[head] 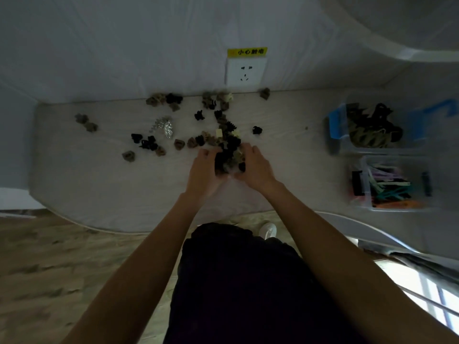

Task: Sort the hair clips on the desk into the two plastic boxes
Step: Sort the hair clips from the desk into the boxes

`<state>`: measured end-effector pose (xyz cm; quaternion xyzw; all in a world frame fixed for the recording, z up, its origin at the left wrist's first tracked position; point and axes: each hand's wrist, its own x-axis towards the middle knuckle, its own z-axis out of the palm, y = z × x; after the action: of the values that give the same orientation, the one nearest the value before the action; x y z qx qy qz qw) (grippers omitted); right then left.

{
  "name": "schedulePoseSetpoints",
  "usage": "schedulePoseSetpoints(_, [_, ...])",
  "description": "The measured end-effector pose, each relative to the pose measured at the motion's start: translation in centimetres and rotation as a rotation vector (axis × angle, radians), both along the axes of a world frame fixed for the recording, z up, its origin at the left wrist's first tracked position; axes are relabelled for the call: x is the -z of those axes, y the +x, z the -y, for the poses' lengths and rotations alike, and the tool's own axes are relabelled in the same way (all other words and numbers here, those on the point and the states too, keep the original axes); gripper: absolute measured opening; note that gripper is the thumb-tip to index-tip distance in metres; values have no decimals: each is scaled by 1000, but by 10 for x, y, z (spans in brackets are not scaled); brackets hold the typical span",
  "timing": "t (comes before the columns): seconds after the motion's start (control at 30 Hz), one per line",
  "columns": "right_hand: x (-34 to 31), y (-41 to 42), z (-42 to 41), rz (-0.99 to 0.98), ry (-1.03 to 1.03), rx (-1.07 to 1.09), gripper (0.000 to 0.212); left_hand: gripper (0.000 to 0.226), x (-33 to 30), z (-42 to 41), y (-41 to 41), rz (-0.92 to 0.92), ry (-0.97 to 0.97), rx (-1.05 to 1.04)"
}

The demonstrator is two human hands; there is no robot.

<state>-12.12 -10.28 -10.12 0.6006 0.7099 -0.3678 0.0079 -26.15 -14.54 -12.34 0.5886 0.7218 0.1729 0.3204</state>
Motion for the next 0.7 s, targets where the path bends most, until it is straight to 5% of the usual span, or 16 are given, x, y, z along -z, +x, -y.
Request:
schedulePoseSetpoints(0.3, [-1,6,1,-270,-23,154,49,72,-10,-11,9,214,-89,3])
schedulePoseSetpoints(0.43, [-12,13,2,-445,-188,269,57,64,-12,-12,12,320,-78,-22])
schedulePoseSetpoints(0.53, [-17,17,3,-584,-341,413,44,51,-15,-13,17,377,-77,-36])
schedulePoseSetpoints(0.7, [-20,34,2,-548,-285,430,27,44,-24,-17,33,472,-87,-68])
